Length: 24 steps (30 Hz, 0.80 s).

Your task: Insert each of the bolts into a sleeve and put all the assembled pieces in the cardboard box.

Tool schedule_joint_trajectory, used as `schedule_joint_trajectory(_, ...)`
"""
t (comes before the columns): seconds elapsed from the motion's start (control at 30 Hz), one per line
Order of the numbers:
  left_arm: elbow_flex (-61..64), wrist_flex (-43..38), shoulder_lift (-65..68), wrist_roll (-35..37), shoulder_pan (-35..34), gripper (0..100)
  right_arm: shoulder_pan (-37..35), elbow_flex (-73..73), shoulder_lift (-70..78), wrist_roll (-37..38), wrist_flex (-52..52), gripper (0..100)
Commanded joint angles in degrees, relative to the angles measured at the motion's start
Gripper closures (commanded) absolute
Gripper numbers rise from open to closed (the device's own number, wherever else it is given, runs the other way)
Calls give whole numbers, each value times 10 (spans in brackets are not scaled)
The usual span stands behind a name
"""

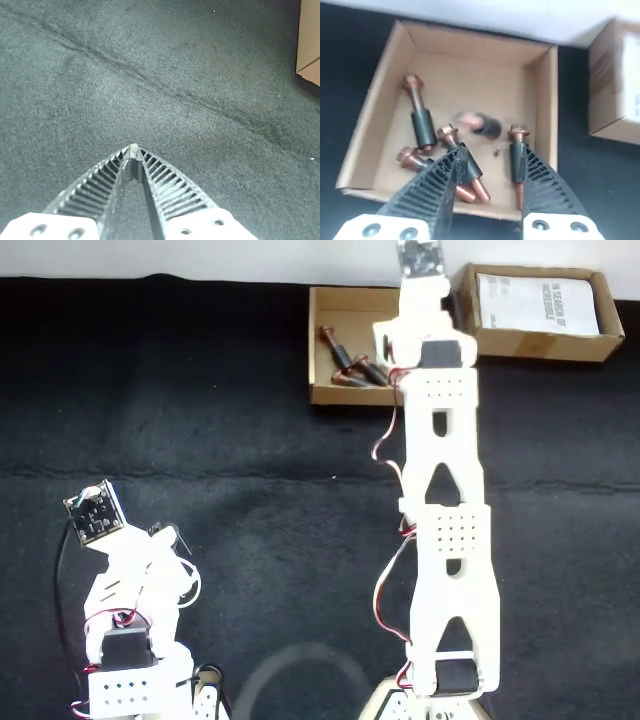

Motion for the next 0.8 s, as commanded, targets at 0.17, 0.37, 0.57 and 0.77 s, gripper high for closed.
schedule_joint_trajectory(0.17, 10, -11, -4, -4, -3, 990, -2, -160, -115, 5, 192, 847)
schedule_joint_trajectory(0.37, 10, -11, -4, -4, -2, 990, 0, -154, -216, 5, 290, 848)
schedule_joint_trajectory(0.57, 10, -11, -3, -4, -1, 990, 13, -153, -319, 5, 289, 850)
schedule_joint_trajectory(0.77, 10, -10, -3, -4, 0, 990, 44, -153, -403, 5, 290, 850)
